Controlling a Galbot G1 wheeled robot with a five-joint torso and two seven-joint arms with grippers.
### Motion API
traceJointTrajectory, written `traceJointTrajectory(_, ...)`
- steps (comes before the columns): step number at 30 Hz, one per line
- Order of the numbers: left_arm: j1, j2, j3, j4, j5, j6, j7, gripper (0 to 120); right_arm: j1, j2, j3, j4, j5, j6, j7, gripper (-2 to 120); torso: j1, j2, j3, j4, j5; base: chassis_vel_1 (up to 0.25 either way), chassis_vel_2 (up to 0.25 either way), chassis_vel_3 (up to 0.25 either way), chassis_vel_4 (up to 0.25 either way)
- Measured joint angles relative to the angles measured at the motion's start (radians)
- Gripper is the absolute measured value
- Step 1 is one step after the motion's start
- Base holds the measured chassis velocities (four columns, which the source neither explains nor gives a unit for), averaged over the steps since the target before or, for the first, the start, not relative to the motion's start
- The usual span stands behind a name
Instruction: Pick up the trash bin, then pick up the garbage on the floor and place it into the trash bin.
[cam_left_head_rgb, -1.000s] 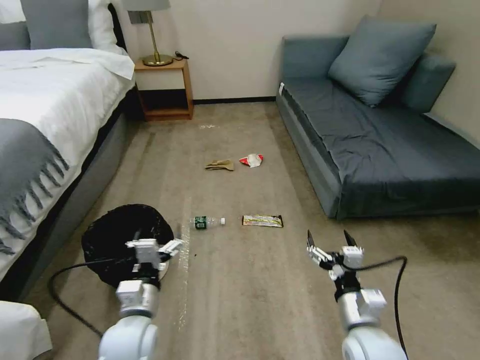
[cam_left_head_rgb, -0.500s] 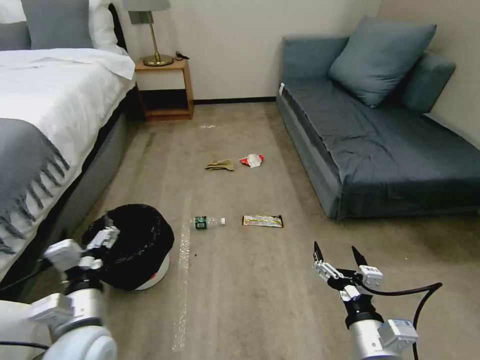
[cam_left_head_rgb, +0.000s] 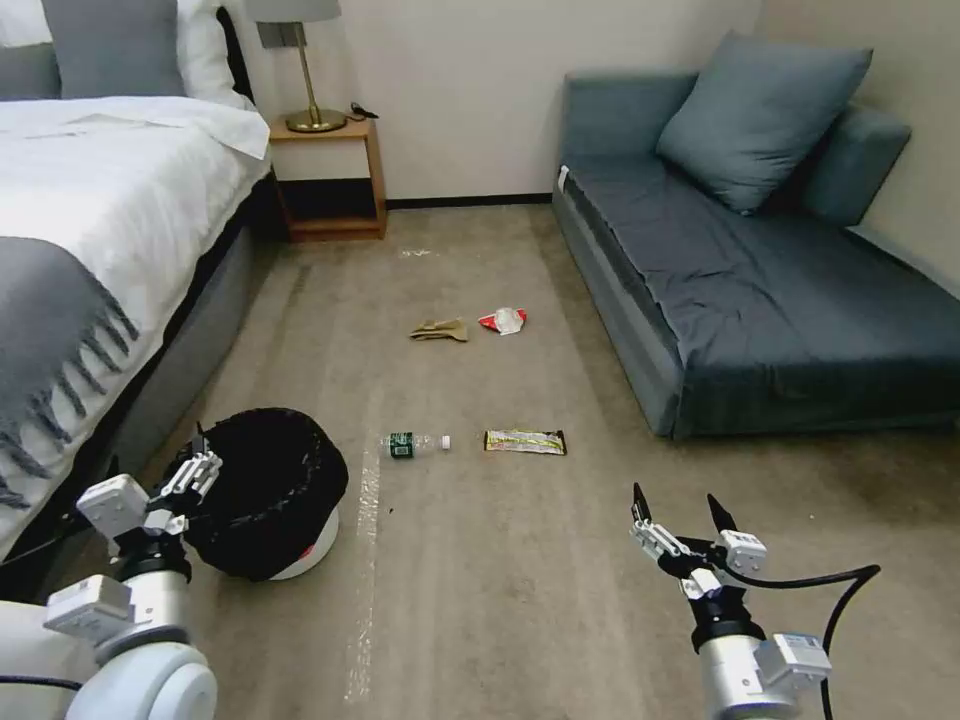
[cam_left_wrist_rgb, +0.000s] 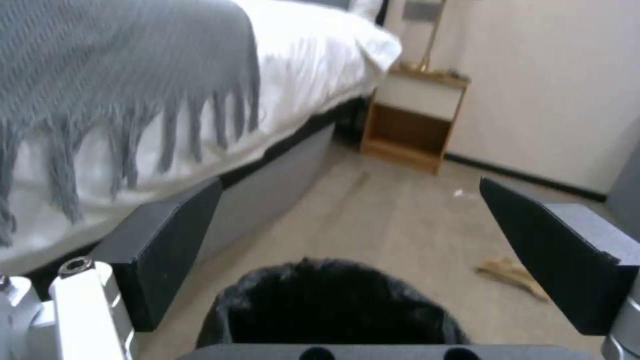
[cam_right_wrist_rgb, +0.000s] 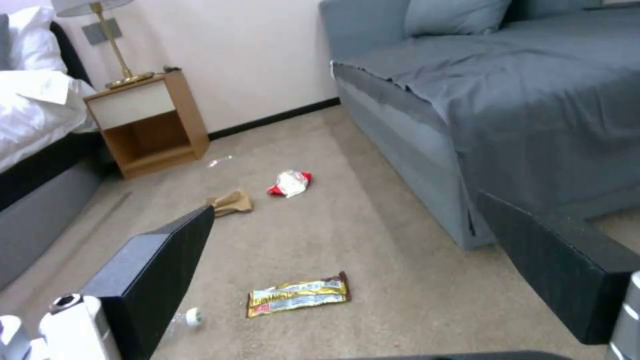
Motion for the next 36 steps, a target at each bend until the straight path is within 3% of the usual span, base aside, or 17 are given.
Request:
traceJointTrajectory(2,-0.005,0.015,-0.005,0.007,-0.025,0.019,-0.011,98,0.001,0.002,0.0,-0.002,-0.002,0.0,0.0,100,0.0,0.0,0.0,0.0,0.0,0.0,0.0,0.0,0.0)
traceJointTrajectory(6,-0.034,0.086,-0.019,0.058,-0.124,0.102,-0.062,99,0.007,0.011,-0.003,-0.013,-0.015,0.0,-0.002,100,0.0,0.0,0.0,0.0,-0.0001,0.0,0.0,0.0,0.0)
traceJointTrajectory(7,-0.034,0.086,-0.019,0.058,-0.124,0.102,-0.062,99,0.007,0.011,-0.003,-0.013,-0.015,0.0,-0.002,100,0.0,0.0,0.0,0.0,-0.0001,0.0,0.0,0.0,0.0)
traceJointTrajectory(10,-0.065,0.147,-0.04,0.127,-0.191,0.131,-0.073,100,0.01,0.019,-0.003,-0.019,-0.019,0.001,-0.003,100,0.0,0.0,0.0,0.0,-0.0002,0.0,0.0,0.0,0.0)
traceJointTrajectory(12,-0.065,0.147,-0.04,0.127,-0.191,0.131,-0.073,100,0.01,0.019,-0.003,-0.019,-0.019,0.001,-0.003,100,0.0,0.0,0.0,0.0,-0.0002,0.0,0.0,0.0,0.0)
traceJointTrajectory(15,-0.094,0.199,-0.061,0.178,-0.267,0.171,-0.067,100,0.017,0.031,-0.002,-0.025,-0.021,0.001,-0.004,100,0.0,0.0,0.0,0.0001,0.0,0.0,0.0,0.0,0.0)
traceJointTrajectory(24,-0.138,0.209,-0.049,0.227,-0.313,0.255,-0.069,100,0.023,0.045,-0.003,-0.034,-0.03,0.001,-0.004,100,0.0,0.0,0.0,-0.0001,0.0,0.0,0.0,0.0,0.0)
traceJointTrajectory(27,-0.158,0.21,-0.038,0.264,-0.32,0.314,-0.078,99,0.029,0.051,0.001,-0.049,-0.042,0.001,-0.004,100,0.0,0.0,0.0,0.0001,0.0,0.0,0.0,0.0,0.0)
traceJointTrajectory(36,-0.217,0.191,-0.021,0.363,-0.343,0.401,-0.097,98,0.037,0.053,0.012,-0.065,-0.056,-0.001,-0.005,100,0.0,0.0,0.0,0.0001,0.0,0.0,0.0,0.0,0.0)
